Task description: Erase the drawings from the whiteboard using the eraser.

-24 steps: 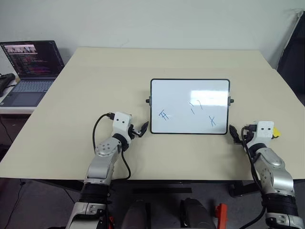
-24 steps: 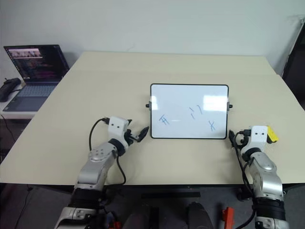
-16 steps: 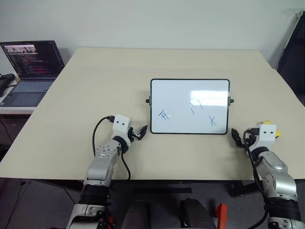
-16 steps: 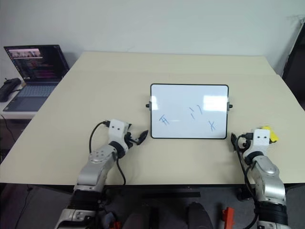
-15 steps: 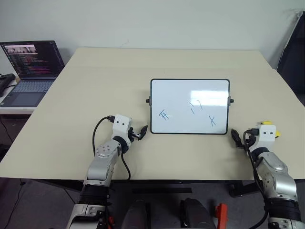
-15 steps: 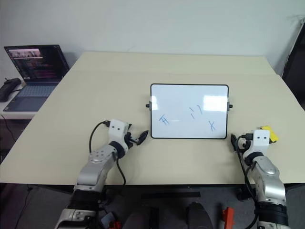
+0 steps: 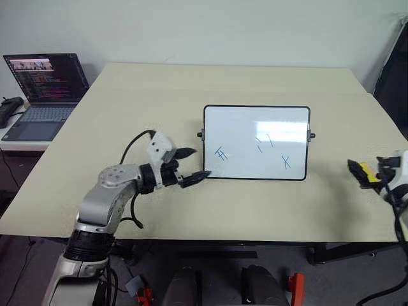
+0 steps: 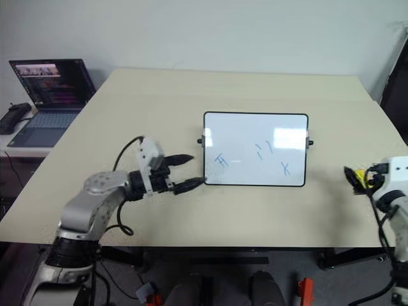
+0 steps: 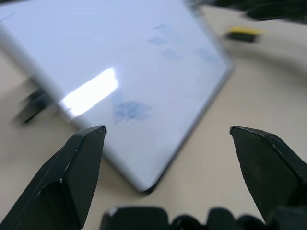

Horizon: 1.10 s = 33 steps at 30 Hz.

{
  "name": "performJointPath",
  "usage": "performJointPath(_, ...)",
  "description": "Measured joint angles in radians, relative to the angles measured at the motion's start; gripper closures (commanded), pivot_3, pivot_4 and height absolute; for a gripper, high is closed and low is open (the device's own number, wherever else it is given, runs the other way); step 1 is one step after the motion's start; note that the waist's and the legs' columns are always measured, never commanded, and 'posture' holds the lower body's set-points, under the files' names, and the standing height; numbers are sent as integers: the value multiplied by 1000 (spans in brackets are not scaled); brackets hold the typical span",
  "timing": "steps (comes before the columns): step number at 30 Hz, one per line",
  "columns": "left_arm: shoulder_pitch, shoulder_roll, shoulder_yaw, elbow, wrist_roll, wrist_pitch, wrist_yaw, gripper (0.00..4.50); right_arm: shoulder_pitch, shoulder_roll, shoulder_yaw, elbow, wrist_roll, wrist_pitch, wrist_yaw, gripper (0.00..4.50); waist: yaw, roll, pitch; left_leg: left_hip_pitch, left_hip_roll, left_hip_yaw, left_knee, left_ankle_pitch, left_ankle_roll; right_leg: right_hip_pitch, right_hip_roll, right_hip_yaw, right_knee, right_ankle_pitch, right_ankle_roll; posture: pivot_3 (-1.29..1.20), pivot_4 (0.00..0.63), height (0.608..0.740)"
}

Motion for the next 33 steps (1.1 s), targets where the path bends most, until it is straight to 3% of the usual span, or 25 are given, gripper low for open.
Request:
performJointPath(4, -23, -7, -51, -37, -31, 61, -22, 0, -118, -90, 52, 260, -37, -27, 131, 11, -9, 1, 1, 0, 0, 1, 0, 0, 0, 0, 0, 1, 0, 0, 1, 0, 150, 740)
performJointPath(10, -32, -26, -72, -45, -37, 83, -15, 0, -297, -134, 136, 581, -119, -130, 248, 11, -18, 1, 1, 1, 0, 1, 0, 0, 0, 0, 1, 1, 0, 0, 0, 0, 150, 740)
performJointPath(21, 3, -12, -65, -86, -47, 96, 11, 0, -405, -133, 215, 805, -210, -236, 299, 11, -21, 1, 1, 1, 0, 1, 0, 0, 0, 0, 0, 1, 0, 0, 0, 0, 150, 740)
performJointPath(24, 16, -11, -63, -104, -53, 103, 23, 0, -416, -133, 216, 819, -219, -245, 306, 622, -20, 1, 1, 1, 0, 1, 0, 0, 0, 0, 0, 1, 0, 1, -1, 0, 150, 740)
performJointPath(31, 20, -10, -63, -114, -58, 111, 31, 0, -426, -126, 217, 841, -234, -264, 312, 3166, -21, 1, 1, 1, 0, 1, 0, 0, 0, 0, 0, 1, 0, 1, -1, 0, 150, 740)
performJointPath(33, 22, -10, -63, -115, -58, 112, 32, 0, -432, -124, 217, 845, -236, -267, 312, 3541, -21, 1, 1, 1, 0, 1, 0, 0, 0, 0, 0, 1, 0, 1, -1, 0, 150, 740)
